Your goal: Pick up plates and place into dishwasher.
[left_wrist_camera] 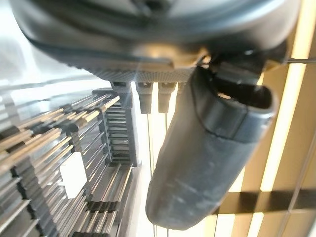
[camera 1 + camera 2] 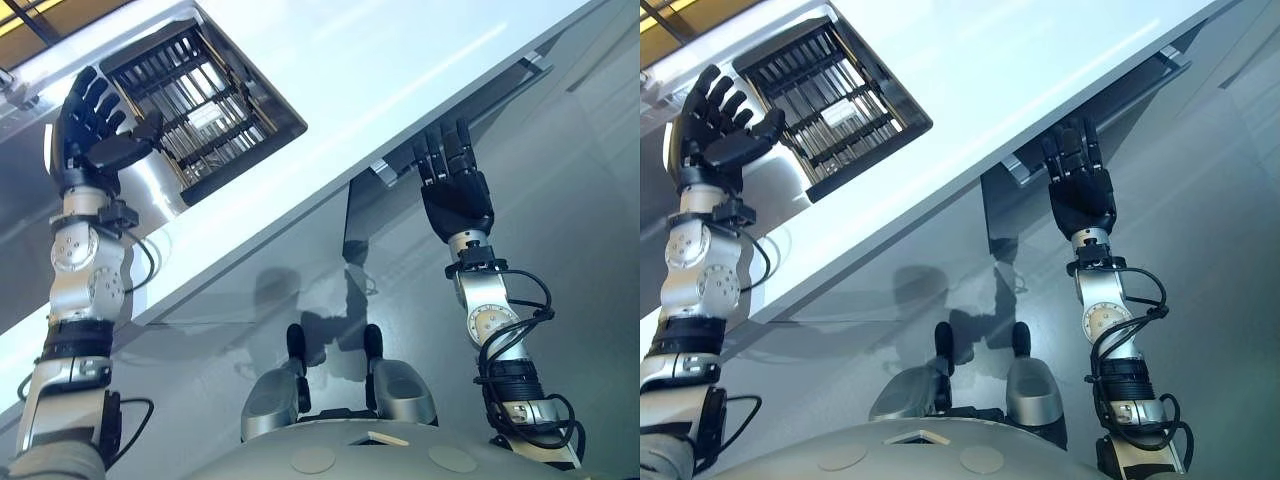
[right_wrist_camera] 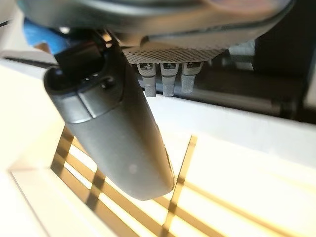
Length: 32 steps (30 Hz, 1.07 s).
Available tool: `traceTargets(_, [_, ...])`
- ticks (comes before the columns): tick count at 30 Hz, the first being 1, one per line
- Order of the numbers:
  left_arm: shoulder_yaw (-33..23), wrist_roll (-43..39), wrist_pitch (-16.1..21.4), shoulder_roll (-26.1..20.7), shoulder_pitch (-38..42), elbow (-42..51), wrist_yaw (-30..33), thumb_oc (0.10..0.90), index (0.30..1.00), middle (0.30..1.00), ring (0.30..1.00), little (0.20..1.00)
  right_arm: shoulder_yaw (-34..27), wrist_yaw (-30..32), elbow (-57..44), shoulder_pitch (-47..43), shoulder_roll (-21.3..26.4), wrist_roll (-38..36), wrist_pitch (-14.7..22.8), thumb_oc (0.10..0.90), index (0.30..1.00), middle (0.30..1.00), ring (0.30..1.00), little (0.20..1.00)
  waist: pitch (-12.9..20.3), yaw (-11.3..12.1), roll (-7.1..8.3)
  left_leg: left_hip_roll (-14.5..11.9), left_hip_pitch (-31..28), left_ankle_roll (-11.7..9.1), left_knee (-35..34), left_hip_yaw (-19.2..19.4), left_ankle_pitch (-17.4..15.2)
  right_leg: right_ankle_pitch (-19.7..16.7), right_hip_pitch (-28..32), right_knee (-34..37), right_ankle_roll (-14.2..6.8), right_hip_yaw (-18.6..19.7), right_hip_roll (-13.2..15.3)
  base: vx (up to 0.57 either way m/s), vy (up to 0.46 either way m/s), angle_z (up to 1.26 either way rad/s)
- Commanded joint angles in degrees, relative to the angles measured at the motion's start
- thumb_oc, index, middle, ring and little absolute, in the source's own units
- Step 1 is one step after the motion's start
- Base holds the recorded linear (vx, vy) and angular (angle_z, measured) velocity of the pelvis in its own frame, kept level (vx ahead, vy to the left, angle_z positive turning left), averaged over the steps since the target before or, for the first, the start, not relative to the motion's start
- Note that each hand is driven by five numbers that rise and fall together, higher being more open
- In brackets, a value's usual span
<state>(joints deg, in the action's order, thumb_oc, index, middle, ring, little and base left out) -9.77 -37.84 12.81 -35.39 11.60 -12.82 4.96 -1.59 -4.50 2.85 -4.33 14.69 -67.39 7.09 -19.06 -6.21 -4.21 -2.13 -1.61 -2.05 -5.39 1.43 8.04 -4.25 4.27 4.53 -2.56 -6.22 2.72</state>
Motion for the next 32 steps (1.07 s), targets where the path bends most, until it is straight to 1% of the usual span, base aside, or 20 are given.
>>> traceTargets(1, [-6.1, 3.3, 7.0, -1.8, -2.3, 4.9, 1.1, 0.8, 0.9, 0.9, 0.9, 0.9, -2.4, 6.4, -2.4, 0.2, 1.5, 23.1, 13.4, 0.8, 0.9, 0.9, 0.9, 0.9, 10.2, 0.9, 0.45, 6.0, -2.4, 4.4, 3.2, 4.6, -9.5, 7.3, -5.4, -10.5, -1.7, 2.6, -2.8, -0.01, 0.048, 0.08])
traceTargets(2, [-6.4, 3.3, 6.7, -1.6, -3.0, 5.7, 1.3, 0.8, 0.9, 0.9, 0.9, 0.9, -3.3, 11.2, -1.9, 0.7, 2.7, 30.9, 15.8, 0.8, 0.9, 0.9, 0.9, 0.9, 10.1, 0.7, 0.56, 6.0, -2.6, 4.4, 3.1, 4.6, -9.5, 7.3, -5.3, -10.5, -1.7, 2.7, -2.9, -0.02, 0.05, 0.05])
traceTargets(3, [-6.7, 3.3, 6.6, -1.3, -3.4, 6.1, 1.4, 0.8, 0.9, 0.9, 0.9, 0.9, -4.5, 14.0, -1.4, 1.1, 3.7, 35.6, 17.1, 0.8, 0.9, 0.9, 0.9, 0.9, 10.1, 0.4, 0.66, 6.1, -2.8, 4.4, 2.9, 4.6, -9.5, 7.3, -5.2, -10.4, -1.7, 2.8, -3.0, -0.02, 0.053, 0.01])
traceTargets(6, [-7.2, 2.9, 6.2, -0.2, -4.3, 6.9, 1.2, 0.8, 0.9, 0.9, 0.9, 0.9, -7.7, 23.9, 1.4, 2.2, 5.6, 48.2, 19.3, 0.8, 0.9, 0.9, 0.9, 0.9, 10.3, -0.1, 0.83, 6.1, -3.5, 4.4, 2.4, 4.9, -9.6, 7.4, -4.6, -10.2, -1.9, 2.9, -3.2, -0.03, 0.059, -0.04])
traceTargets(7, [-7.3, 2.4, 5.8, 0.2, -4.5, 7.2, 1.4, 0.8, 0.9, 0.9, 0.9, 0.9, -9.2, 28.3, 2.9, 2.9, 6.7, 53.0, 19.2, 0.8, 0.9, 0.9, 0.9, 0.9, 10.4, -0.3, 0.94, 6.1, -3.8, 4.4, 2.0, 5.0, -9.6, 7.4, -4.3, -10.0, -2.0, 2.8, -3.3, -0.03, 0.052, -0.12])
traceTargets(8, [-7.3, 2.3, 5.7, 0.4, -4.5, 7.2, 1.4, 0.8, 0.9, 0.9, 0.9, 0.9, -9.4, 28.9, 3.1, 3.0, 6.8, 53.5, 19.1, 0.8, 0.9, 0.9, 0.9, 0.9, 10.4, -0.4, 0.92, 6.1, -3.9, 4.4, 2.0, 5.0, -9.6, 7.4, -4.3, -10.0, -2.0, 2.8, -3.3, -0.04, 0.049, -0.16])
traceTargets(9, [-7.1, 2.1, 5.5, 0.7, -4.5, 7.2, 1.6, 0.8, 0.9, 0.9, 0.9, 0.9, -10.0, 31.1, 4.0, 3.2, 7.1, 54.6, 18.1, 0.8, 0.9, 0.9, 0.9, 0.9, 10.4, -0.5, 0.93, 6.0, -4.1, 4.4, 1.8, 5.0, -9.6, 7.4, -4.1, -10.0, -2.1, 2.8, -3.3, -0.04, 0.036, -0.13])
traceTargets(11, [-6.7, 0.6, 5.3, 1.4, -4.0, 6.2, 1.3, 0.8, 0.9, 0.9, 0.9, 0.9, -11.0, 32.4, 9.4, 3.8, 7.6, 54.0, 17.5, 0.8, 0.9, 0.9, 0.9, 0.9, 10.6, -0.6, 1.0, 5.9, -4.4, 4.3, 1.6, 5.2, -9.7, 7.6, -3.8, -9.9, -2.2, 2.5, -3.3, -0.05, 0.039, -0.09])
traceTargets(12, [-6.5, -0.3, 5.1, 1.6, -3.8, 6.0, 1.3, 0.8, 0.9, 0.9, 0.9, 0.9, -11.2, 32.2, 10.5, 3.9, 7.7, 53.4, 15.6, 0.8, 0.9, 0.9, 0.9, 0.9, 10.7, -0.6, 1.0, 5.9, -4.5, 4.2, 1.5, 5.2, -9.6, 7.6, -3.8, -9.9, -2.2, 2.3, -3.3, -0.05, 0.026, -0.04])
traceTargets(14, [-6.1, -1.9, 5.0, 1.9, -3.8, 5.8, 1.1, 0.8, 0.9, 0.9, 0.9, 0.9, -10.9, 30.4, 15.4, 4.5, 7.6, 49.9, 14.3, 0.8, 0.9, 0.9, 0.9, 0.9, 10.7, -0.5, 1.14, 5.8, -4.7, 4.2, 1.3, 5.2, -9.6, 7.7, -3.6, -9.9, -2.2, 2.0, -3.3, -0.04, 0.004, -0.04])
traceTargets(15, [-6.1, -2.9, 4.5, 2.4, -3.9, 5.8, 0.7, 0.8, 0.9, 0.9, 0.9, 0.9, -10.5, 27.5, 19.7, 5.2, 6.4, 45.9, 12.9, 0.8, 0.9, 0.9, 0.9, 0.9, 10.9, -0.4, 1.34, 5.6, -4.7, 4.1, 1.3, 5.1, -9.6, 7.7, -3.4, -9.9, -2.2, 1.7, -3.3, -0.04, -0.015, -0.04])
traceTargets(16, [-6.0, -3.0, 4.4, 2.6, -3.9, 5.7, 0.6, 0.8, 0.9, 0.9, 0.9, 0.9, -10.3, 25.7, 21.4, 5.4, 6.0, 43.5, 11.8, 0.8, 0.9, 0.9, 0.9, 0.9, 11.0, -0.3, 1.44, 5.6, -4.8, 4.1, 1.4, 5.1, -9.7, 7.8, -3.3, -9.9, -2.2, 1.7, -3.3, -0.04, -0.028, -0.03])
traceTargets(17, [-5.9, -3.5, 4.6, 3.3, -3.9, 5.6, 0.1, 0.8, 0.9, 0.9, 0.9, 0.9, -9.4, 22.3, 26.2, 6.0, 4.6, 38.7, 10.6, 0.8, 0.9, 0.9, 0.9, 0.9, 11.0, 0.0, 1.68, 5.5, -4.8, 4.1, 1.4, 4.9, -9.7, 7.8, -3.0, -9.8, -2.1, 1.4, -3.2, -0.03, -0.028, -0.01])
traceTargets(19, [-5.2, -3.2, 4.9, 4.2, -4.0, 5.4, -0.2, 0.8, 0.9, 0.9, 0.9, 0.9, -7.4, 19.3, 32.1, 6.7, 3.2, 36.5, 7.5, 0.8, 0.9, 0.9, 0.9, 0.9, 11.0, 0.5, 2.02, 5.4, -4.9, 4.0, 1.5, 4.4, -9.6, 7.8, -2.6, -9.6, -1.9, 1.1, -3.2, -0.03, -0.034, 0.03])
traceTargets(22, [-3.8, -3.4, 4.9, 4.8, -3.4, 4.9, -0.5, 0.8, 0.9, 0.9, 0.9, 0.9, -4.5, 16.0, 40.9, 6.7, 2.9, 36.9, 3.9, 0.8, 0.9, 0.9, 0.9, 0.9, 11.2, 1.3, 2.34, 5.4, -5.1, 3.9, 1.4, 3.4, -9.6, 7.6, -1.8, -8.8, -1.6, 0.5, -3.3, -0.02, -0.033, 0.04])
traceTargets(24, [-3.1, -3.7, 4.9, 5.3, -3.0, 4.7, -0.8, 0.8, 0.9, 0.9, 0.9, 0.9, -3.4, 13.3, 45.6, 6.3, 2.8, 39.6, 1.5, 0.8, 0.9, 0.9, 0.9, 0.9, 11.5, 2.0, 2.54, 5.4, -5.2, 3.8, 1.4, 2.9, -9.6, 7.4, -1.4, -8.2, -1.5, 0.3, -3.4, -0.02, -0.039, 0.08])
traceTargets(25, [-2.4, -3.6, 4.6, 5.3, -2.4, 4.7, -0.4, 0.8, 0.9, 0.9, 0.9, 0.9, -1.8, 12.4, 49.1, 6.0, 3.1, 41.3, 1.4, 0.8, 0.9, 0.9, 0.9, 0.9, 11.6, 2.5, 2.66, 5.4, -5.1, 3.8, 1.4, 2.4, -9.6, 7.3, -1.1, -7.8, -1.4, 0.2, -3.5, -0.02, -0.052, 0.2])
traceTargets(27, [-1.1, -3.1, 4.4, 5.5, -1.2, 4.4, 0.2, 0.8, 0.9, 0.9, 0.9, 0.9, 0.8, 9.9, 54.3, 5.0, 3.6, 43.4, -0.9, 0.8, 0.9, 0.9, 0.9, 0.9, 11.8, 3.3, 2.77, 5.2, -5.1, 3.7, 1.6, 1.9, -9.5, 7.3, -0.7, -7.5, -1.3, 0.0, -3.6, -0.02, -0.048, 0.18])
traceTargets(29, [-0.1, -3.0, 4.1, 5.1, 0.0, 4.1, 0.5, 0.8, 0.9, 0.9, 0.9, 0.9, 2.4, 8.5, 59.1, 4.3, 4.0, 43.1, -1.7, 0.8, 0.9, 0.9, 0.9, 0.9, 11.9, 3.8, 2.8, 5.1, -5.0, 3.6, 1.8, 1.4, -9.5, 7.6, -0.5, -7.7, -1.1, -0.1, -3.8, -0.03, -0.036, 0.07])
traceTargets(32, [0.8, -3.0, 3.8, 4.9, 1.2, 3.8, 1.1, 0.8, 0.9, 0.9, 0.9, 0.9, 3.3, 6.5, 62.2, 3.7, 4.2, 43.0, -2.5, 0.8, 0.9, 0.9, 0.9, 0.9, 12.0, 4.2, 2.75, 5.0, -5.0, 3.6, 2.1, 1.0, -9.5, 7.7, -0.1, -7.7, -0.9, -0.3, -3.9, -0.02, -0.028, 0.15])
